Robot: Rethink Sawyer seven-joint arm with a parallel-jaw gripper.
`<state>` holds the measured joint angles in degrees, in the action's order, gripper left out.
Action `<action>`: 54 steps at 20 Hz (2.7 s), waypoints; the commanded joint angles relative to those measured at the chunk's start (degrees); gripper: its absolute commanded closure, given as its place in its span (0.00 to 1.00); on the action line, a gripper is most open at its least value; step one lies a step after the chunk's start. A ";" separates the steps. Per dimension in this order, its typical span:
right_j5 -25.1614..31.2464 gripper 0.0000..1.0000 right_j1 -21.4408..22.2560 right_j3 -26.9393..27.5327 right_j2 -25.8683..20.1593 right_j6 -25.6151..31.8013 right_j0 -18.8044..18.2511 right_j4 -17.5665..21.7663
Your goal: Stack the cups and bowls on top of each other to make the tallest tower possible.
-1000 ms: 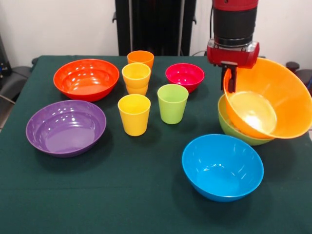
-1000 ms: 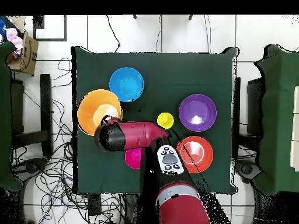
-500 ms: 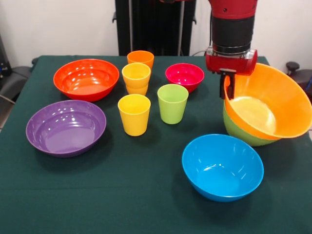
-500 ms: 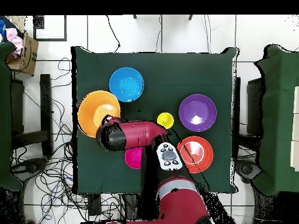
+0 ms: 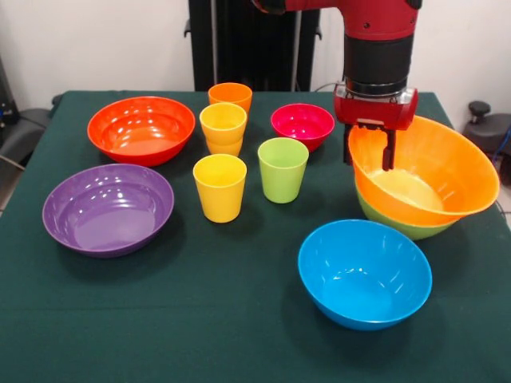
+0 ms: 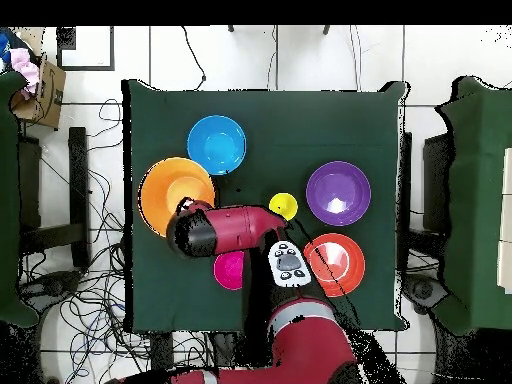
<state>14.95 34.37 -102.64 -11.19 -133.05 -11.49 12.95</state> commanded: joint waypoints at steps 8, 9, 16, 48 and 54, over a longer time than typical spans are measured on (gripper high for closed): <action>0.38 0.00 3.02 1.70 -2.66 1.47 0.10 3.92; 1.22 0.00 4.01 0.97 -3.01 1.56 -0.16 3.54; 8.09 0.00 12.25 -3.85 -7.48 2.48 -3.04 -0.88; 22.81 0.00 25.12 -9.38 -19.30 11.72 -18.16 -4.62; 28.71 0.00 22.04 -2.28 -21.45 14.22 -20.90 -1.80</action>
<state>32.97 59.70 -108.31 -27.81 -133.05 -30.69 8.93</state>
